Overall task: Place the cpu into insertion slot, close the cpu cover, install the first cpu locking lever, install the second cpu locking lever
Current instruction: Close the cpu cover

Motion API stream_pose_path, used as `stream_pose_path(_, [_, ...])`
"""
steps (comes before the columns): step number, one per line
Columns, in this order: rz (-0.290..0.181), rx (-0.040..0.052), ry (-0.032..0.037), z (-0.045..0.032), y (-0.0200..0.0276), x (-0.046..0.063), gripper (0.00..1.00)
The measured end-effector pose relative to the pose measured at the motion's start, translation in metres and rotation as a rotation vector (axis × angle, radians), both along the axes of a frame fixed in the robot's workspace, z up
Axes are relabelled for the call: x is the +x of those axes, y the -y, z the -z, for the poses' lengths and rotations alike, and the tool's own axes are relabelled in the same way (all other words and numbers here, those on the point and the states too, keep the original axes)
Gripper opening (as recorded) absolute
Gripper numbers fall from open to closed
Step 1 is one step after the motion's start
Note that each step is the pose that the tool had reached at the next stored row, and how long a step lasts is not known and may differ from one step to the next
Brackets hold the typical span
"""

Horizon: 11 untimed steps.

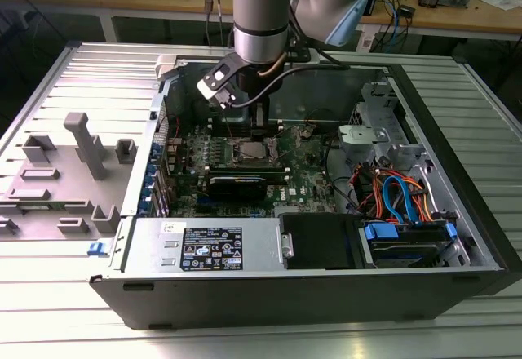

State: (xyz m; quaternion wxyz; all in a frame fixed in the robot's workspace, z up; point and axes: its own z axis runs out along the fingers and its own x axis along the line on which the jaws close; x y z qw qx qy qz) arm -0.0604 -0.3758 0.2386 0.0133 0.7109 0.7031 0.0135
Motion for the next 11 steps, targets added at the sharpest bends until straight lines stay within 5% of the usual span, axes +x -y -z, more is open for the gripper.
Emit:
stream_pose_path(5, [0.000, 0.0001, 0.0000, -0.0144, 0.0000, 0.000, 0.11])
stream_pose_path(11, [0.000, -0.0010, 0.0000, -0.0167, 0.0000, 0.000, 0.11])
